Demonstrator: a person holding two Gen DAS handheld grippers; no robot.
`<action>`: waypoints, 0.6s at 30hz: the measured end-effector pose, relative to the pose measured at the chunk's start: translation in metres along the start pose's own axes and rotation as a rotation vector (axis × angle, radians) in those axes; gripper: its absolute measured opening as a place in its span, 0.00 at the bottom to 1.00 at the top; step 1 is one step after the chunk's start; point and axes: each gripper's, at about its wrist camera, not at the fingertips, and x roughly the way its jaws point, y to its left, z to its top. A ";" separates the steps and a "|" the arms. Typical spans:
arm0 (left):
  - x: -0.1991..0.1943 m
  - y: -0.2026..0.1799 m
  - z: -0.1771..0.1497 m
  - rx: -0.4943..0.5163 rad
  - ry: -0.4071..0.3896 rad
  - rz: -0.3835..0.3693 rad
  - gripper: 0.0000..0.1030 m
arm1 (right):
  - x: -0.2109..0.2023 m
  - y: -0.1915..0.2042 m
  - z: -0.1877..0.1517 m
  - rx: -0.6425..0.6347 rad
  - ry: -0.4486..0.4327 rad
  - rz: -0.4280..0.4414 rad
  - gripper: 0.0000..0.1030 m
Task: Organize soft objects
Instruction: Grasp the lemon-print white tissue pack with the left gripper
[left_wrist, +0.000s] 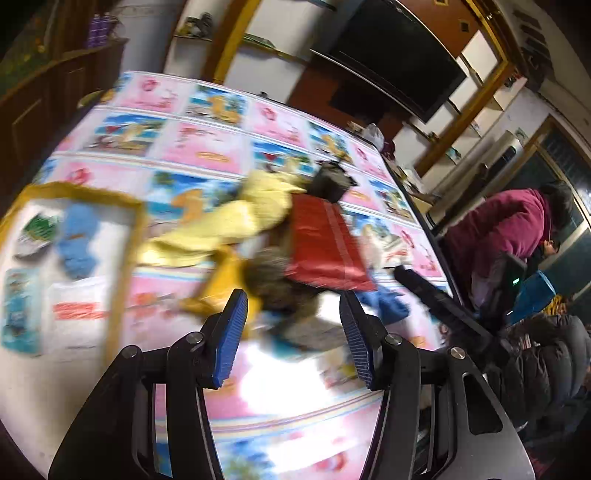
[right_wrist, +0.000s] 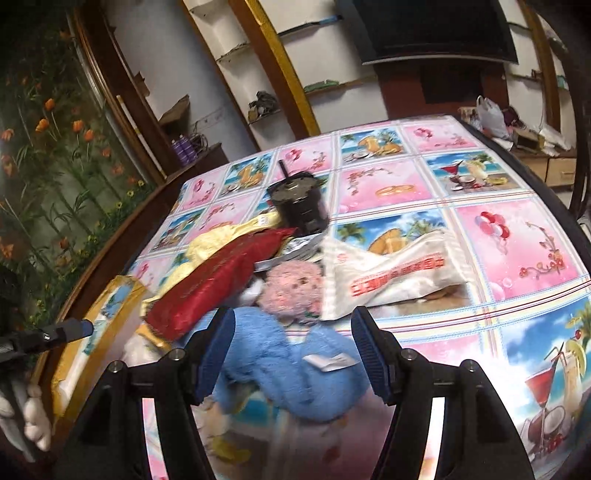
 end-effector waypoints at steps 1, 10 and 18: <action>0.011 -0.017 0.005 0.029 0.003 0.018 0.50 | 0.005 -0.005 0.000 -0.006 0.015 -0.053 0.64; 0.063 -0.032 -0.049 0.202 0.281 0.239 0.50 | -0.007 -0.005 -0.001 -0.028 -0.016 -0.034 0.64; -0.013 -0.012 -0.081 0.172 0.123 0.113 0.57 | -0.003 -0.001 -0.002 -0.018 0.027 0.047 0.64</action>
